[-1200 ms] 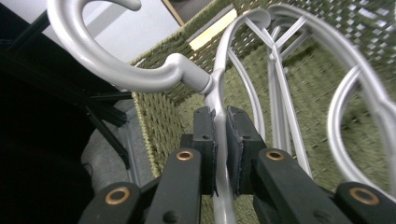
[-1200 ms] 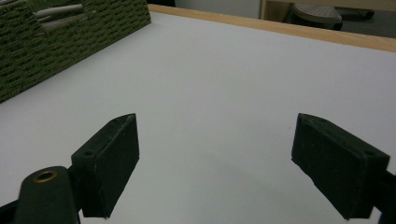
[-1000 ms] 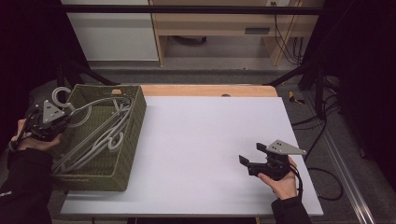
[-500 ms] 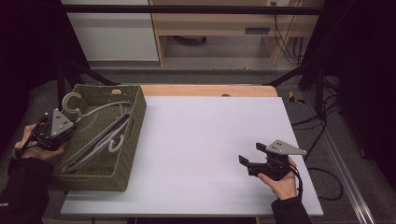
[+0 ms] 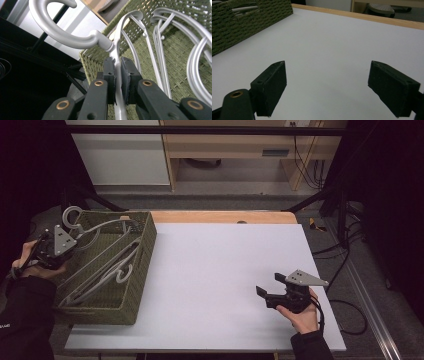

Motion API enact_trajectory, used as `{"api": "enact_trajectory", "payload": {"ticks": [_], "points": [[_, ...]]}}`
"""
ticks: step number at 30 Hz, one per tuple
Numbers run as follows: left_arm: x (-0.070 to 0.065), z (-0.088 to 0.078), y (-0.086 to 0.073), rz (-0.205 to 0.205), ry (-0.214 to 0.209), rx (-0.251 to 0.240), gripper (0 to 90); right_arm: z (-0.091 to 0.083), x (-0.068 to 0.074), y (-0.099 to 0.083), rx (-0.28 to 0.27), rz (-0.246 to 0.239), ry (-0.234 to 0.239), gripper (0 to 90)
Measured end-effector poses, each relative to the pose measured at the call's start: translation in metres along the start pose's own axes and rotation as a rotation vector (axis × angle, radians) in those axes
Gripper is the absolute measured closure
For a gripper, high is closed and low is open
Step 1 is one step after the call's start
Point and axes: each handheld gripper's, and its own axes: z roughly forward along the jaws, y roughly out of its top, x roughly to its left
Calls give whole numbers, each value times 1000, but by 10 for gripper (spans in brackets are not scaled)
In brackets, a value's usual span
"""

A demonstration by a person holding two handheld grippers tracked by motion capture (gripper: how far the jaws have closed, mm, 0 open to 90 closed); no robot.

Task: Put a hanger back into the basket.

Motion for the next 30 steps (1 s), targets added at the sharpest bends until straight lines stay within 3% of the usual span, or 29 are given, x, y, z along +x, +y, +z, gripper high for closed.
{"api": "enact_trajectory", "payload": {"ticks": [4, 6, 8, 10, 13, 16, 21, 23, 26, 28, 30], "points": [[5, -14, 7, 3, 32, -63, 829, 1, 0, 0, 1, 3, 1, 152], [6, -13, 9, 13, 33, -71, 830, 2, 1, -1, 5, 4, -4, 152], [4, -8, 8, 11, 12, -70, 829, 3, 1, -1, 8, 2, -1, 152], [2, 2, 3, -28, -23, -71, 829, 3, 1, -1, 8, 0, 1, 153], [-4, 19, -7, -70, -65, -57, 830, 2, 1, -1, 5, 2, -1, 154], [-15, 32, -10, -41, -73, -20, 829, 3, 0, -2, 10, 6, 1, 154], [-19, 30, -13, -61, -91, -27, 828, 4, 1, -2, 10, 1, 2, 154], [-23, 29, -14, -59, -103, 12, 823, 3, 2, -1, 7, 3, 8, 154], [-26, 25, -15, -82, -135, 40, 813, 1, 2, 0, 1, 4, 10, 154], [-22, 21, -12, -104, -189, 17, 803, 1, 2, 0, 1, 2, 9, 154], [-23, 17, -9, -137, -241, 30, 791, 1, 2, 0, 1, 1, 8, 153]]}}
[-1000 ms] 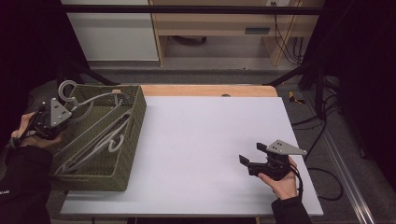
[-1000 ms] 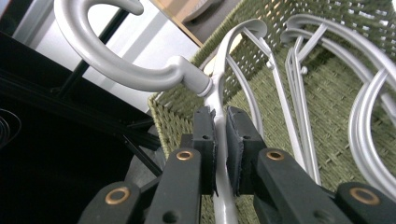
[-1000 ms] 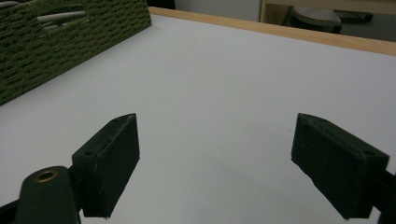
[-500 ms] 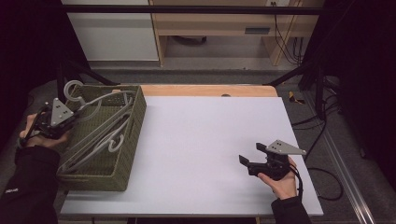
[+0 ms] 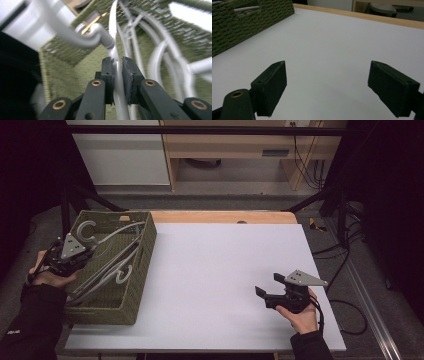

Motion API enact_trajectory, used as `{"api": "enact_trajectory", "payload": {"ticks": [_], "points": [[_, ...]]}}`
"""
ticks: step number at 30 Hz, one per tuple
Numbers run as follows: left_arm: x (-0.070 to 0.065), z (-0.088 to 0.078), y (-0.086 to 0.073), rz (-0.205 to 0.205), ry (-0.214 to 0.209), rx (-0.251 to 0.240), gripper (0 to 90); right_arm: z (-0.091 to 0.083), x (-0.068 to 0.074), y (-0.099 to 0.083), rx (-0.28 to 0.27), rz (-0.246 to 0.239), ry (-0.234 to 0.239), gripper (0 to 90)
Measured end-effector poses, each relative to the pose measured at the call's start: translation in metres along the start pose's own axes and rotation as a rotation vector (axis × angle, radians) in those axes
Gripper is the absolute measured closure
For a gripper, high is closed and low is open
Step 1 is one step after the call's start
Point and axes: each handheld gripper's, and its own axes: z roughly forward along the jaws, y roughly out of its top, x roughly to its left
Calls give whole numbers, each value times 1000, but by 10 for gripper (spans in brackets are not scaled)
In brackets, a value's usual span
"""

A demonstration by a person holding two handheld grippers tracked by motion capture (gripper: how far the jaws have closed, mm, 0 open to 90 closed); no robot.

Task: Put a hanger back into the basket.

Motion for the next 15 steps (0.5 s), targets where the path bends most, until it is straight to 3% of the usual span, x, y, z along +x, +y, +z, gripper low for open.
{"api": "enact_trajectory", "payload": {"ticks": [3, 4, 9, 15], "points": [[-4, -2, 3, -12, -61, 20, 780, -2, 0, 1, -7, 1, -1, 153], [-6, -2, 3, -8, -55, 29, 779, -3, 0, 1, -11, 1, 0, 153], [-8, -4, 4, -34, -119, 63, 776, -5, -1, 2, -14, 1, -1, 153], [-20, -3, 0, -41, -154, 109, 773, -6, 0, 2, -18, 2, 1, 152]]}}
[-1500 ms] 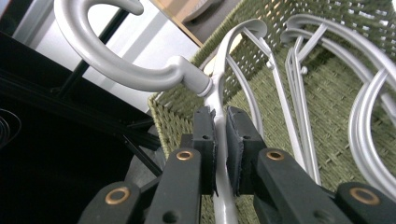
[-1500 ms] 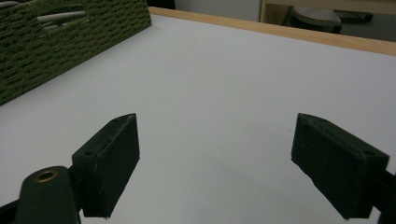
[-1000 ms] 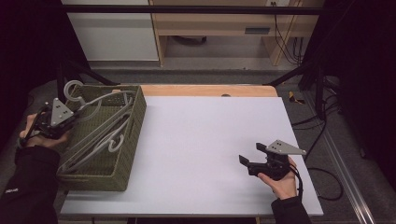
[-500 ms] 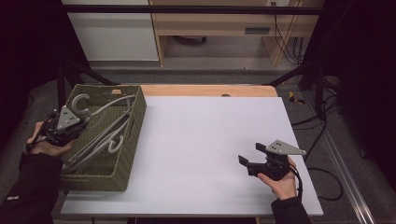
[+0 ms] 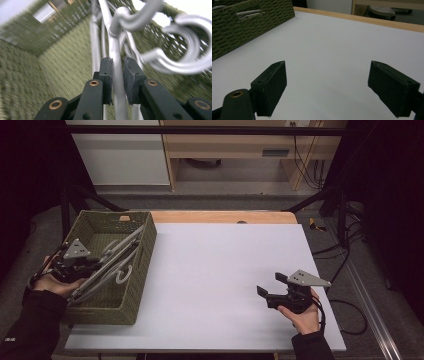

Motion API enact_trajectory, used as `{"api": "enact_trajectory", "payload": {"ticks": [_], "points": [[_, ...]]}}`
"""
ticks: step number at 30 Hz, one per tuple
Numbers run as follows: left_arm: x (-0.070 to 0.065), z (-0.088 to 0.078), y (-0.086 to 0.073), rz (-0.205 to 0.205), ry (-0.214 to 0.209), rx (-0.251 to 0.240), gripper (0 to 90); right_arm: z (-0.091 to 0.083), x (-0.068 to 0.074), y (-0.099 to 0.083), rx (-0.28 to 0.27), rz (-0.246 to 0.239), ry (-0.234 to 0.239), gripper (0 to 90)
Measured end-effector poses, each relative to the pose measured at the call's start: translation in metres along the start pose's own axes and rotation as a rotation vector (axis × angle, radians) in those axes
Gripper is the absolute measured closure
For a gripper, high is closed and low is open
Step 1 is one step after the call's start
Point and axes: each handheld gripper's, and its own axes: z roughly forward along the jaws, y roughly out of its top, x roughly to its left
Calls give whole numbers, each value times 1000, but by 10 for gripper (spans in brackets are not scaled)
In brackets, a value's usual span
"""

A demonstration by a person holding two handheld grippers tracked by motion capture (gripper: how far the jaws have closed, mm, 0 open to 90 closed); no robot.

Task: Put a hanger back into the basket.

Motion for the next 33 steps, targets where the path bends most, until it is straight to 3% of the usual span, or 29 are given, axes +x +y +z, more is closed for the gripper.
{"api": "enact_trajectory", "payload": {"ticks": [3, 7, 11, 15, 19, 20, 21, 25, 29, 33], "points": [[-4, 1, -4, -28, -21, -8, 777, 0, 1, 1, -2, 2, 2, 151], [-5, -1, -6, -50, -35, 24, 781, -1, 1, 1, -3, -2, 2, 148], [-4, -1, -11, -93, -80, 18, 776, -1, 2, 2, -9, -3, 0, 147], [-8, -6, -15, -82, -107, 23, 783, -2, 1, 3, -10, 1, 4, 146], [-8, -19, -15, -93, -102, -8, 761, -1, 2, 3, -13, 0, -1, 145], [-9, -21, -14, -118, -97, -46, 736, -1, 1, 3, -12, -3, 5, 146], [-8, -27, -12, -129, -100, -53, 703, -1, 1, 3, -14, 0, 5, 144], [-14, -40, -6, -189, -109, -217, 551, -1, -1, 4, -20, 9, 6, 132], [-31, -47, 3, -255, -146, -369, 383, -2, -3, 5, -38, 20, -5, 118], [-54, -49, 12, -287, -164, -471, 226, -4, -4, 6, -50, 16, -18, 109]]}}
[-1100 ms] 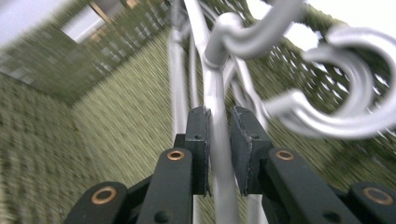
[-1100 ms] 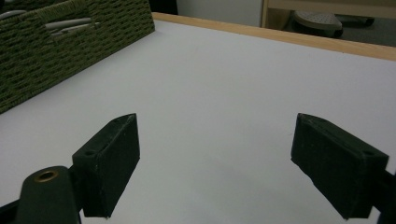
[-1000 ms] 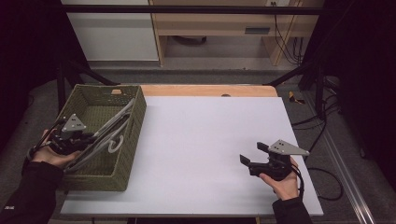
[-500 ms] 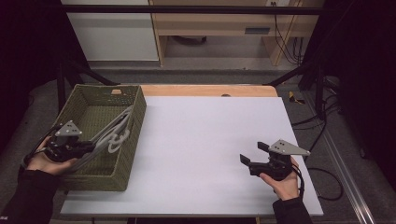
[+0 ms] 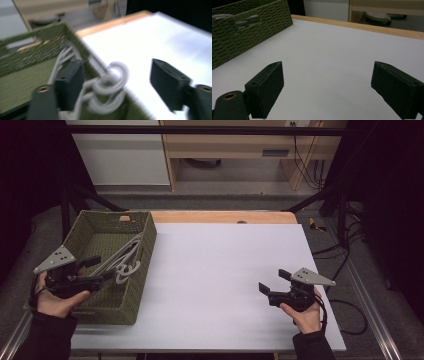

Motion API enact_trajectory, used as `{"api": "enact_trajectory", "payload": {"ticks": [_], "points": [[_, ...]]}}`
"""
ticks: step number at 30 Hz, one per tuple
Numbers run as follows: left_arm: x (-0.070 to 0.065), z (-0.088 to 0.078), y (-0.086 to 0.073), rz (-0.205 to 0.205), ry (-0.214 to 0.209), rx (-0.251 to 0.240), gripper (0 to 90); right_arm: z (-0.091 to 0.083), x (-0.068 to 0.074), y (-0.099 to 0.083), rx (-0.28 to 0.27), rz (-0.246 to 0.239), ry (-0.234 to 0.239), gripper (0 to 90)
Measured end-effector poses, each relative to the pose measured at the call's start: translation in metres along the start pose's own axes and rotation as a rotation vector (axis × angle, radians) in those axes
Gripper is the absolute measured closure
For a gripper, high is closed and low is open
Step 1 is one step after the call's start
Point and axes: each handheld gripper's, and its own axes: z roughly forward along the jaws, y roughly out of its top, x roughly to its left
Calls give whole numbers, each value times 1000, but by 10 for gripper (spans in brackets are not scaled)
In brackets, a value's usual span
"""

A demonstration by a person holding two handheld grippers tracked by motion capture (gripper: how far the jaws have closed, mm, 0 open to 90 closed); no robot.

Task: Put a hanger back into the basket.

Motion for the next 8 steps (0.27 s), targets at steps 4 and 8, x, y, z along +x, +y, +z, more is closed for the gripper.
{"api": "enact_trajectory", "payload": {"ticks": [4, 8], "points": [[-23, 3, -5, 3, -3, -49, 142, -5, -3, 1, -13, 7, -20, 87], [-37, 7, -16, 19, 15, -53, 112, -8, -4, 2, -22, 6, -24, 74]]}}
